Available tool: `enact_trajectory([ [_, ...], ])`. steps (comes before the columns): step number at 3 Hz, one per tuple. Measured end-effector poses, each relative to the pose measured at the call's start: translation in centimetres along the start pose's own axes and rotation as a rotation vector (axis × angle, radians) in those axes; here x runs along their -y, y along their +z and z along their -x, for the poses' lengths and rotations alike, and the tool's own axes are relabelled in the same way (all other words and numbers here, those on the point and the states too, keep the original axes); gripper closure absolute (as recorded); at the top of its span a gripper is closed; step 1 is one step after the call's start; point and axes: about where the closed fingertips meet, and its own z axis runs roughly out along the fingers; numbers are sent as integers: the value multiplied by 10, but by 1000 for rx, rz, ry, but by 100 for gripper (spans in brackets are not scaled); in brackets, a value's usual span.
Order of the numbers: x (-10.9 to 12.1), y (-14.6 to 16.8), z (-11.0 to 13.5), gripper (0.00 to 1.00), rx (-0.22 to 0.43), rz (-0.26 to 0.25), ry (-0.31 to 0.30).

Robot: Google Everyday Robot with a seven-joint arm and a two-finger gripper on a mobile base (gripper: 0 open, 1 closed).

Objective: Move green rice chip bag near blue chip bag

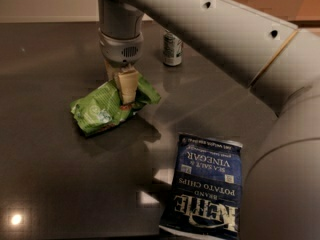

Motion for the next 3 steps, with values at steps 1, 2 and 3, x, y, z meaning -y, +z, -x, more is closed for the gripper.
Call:
enact_trajectory([
  [1,-17,-30,-26,100,-15,-27,-4],
  [2,-42,-46,-47,100,-4,-23,7],
  [3,-73,-50,-65,100,23,5,43],
])
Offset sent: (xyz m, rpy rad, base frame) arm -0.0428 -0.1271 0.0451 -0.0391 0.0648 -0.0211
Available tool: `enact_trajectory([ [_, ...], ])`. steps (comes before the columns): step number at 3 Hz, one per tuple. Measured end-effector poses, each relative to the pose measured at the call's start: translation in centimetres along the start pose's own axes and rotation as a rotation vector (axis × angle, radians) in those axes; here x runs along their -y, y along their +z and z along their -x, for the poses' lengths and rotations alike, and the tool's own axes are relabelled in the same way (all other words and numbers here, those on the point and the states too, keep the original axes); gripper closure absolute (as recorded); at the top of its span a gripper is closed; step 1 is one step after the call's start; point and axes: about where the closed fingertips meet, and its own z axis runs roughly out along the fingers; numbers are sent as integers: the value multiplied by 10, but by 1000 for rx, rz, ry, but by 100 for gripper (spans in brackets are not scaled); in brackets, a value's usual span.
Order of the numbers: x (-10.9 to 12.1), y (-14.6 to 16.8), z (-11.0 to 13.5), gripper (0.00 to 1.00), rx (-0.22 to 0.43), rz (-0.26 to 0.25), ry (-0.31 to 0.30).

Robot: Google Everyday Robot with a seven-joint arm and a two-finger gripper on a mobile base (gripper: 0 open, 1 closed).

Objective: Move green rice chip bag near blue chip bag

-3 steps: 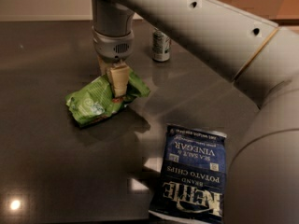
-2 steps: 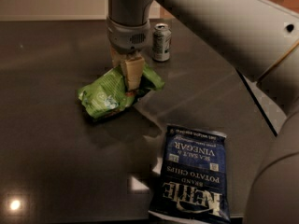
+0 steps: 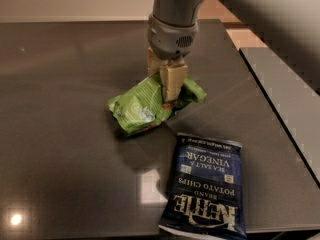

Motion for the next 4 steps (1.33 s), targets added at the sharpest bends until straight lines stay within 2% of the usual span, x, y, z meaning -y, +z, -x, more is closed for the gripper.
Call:
enact_trajectory([
  [2,-50,-8,-32,61,82,37,85],
  [4,-33,-8,-29,14,92,-28,86],
])
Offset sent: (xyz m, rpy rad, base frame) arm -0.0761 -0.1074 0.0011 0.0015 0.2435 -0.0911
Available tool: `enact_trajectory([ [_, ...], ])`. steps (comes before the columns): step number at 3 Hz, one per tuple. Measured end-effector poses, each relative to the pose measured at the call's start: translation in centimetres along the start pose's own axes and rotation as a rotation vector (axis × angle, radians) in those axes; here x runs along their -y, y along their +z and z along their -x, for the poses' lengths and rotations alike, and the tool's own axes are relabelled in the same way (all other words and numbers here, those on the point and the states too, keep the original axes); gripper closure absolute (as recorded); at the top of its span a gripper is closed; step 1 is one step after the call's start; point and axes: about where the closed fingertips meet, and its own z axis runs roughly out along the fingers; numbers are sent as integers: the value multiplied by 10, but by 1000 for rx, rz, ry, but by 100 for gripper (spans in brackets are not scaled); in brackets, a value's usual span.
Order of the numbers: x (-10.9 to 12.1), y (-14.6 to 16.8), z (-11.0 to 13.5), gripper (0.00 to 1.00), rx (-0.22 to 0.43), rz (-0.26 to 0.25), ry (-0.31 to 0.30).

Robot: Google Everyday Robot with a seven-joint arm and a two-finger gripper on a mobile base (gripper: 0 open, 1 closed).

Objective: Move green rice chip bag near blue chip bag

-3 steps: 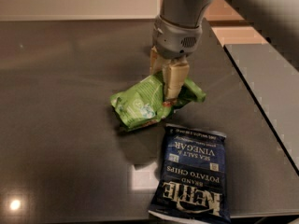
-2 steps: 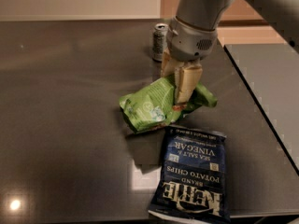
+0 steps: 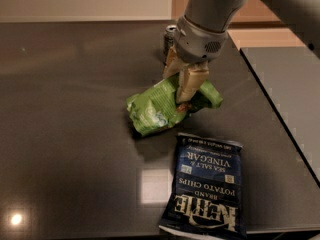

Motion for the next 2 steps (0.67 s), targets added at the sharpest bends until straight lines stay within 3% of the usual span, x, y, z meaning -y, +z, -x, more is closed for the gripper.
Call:
enact_trajectory([
  [1,6,0,2,0,4,-22,-2],
  [2,10,1,3,0,6,-37,-3],
])
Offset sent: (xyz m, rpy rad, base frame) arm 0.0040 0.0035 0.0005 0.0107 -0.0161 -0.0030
